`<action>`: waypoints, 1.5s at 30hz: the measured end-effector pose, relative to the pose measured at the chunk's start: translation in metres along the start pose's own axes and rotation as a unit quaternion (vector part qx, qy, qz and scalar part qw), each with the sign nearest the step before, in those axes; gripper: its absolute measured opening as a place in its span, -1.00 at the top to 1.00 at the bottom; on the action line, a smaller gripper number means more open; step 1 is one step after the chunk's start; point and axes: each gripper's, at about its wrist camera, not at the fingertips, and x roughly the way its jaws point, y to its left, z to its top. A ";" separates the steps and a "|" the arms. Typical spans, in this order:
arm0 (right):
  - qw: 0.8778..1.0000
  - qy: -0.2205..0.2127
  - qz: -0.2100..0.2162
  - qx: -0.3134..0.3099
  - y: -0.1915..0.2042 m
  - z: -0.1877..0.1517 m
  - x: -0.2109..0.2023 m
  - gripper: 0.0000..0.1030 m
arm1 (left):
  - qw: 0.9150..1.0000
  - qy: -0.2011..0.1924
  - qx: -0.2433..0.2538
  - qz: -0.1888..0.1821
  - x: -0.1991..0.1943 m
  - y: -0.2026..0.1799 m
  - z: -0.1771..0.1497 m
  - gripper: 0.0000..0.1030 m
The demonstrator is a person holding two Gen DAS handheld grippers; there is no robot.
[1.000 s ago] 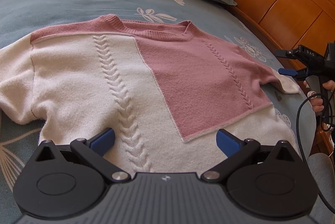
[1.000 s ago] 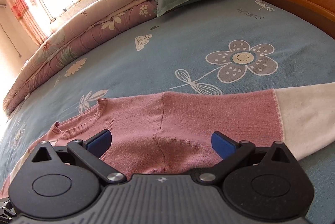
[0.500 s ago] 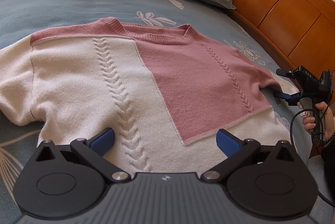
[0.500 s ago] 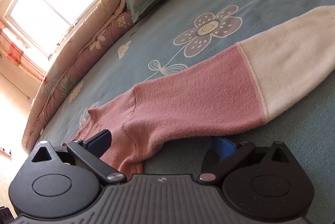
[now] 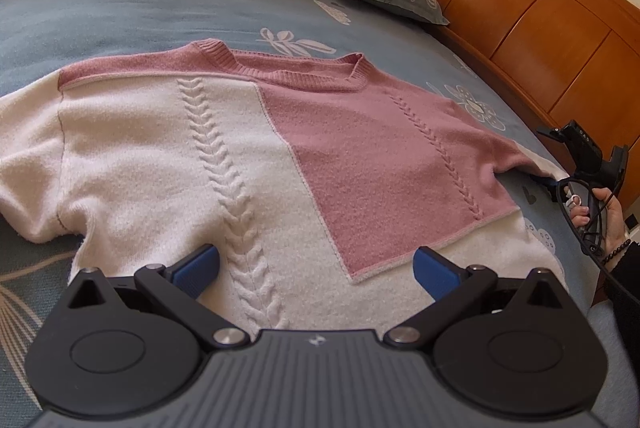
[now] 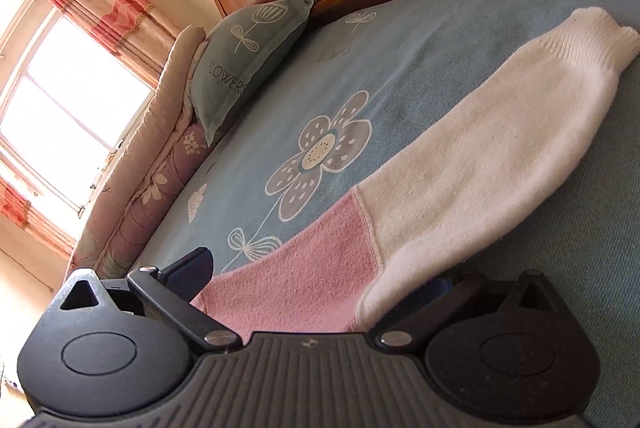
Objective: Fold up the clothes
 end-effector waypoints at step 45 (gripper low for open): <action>0.961 -0.225 -0.149 -0.060 0.006 0.055 -0.063 -1.00 | 0.999 -0.017 0.043 0.012 0.003 -0.006 -0.006 -0.99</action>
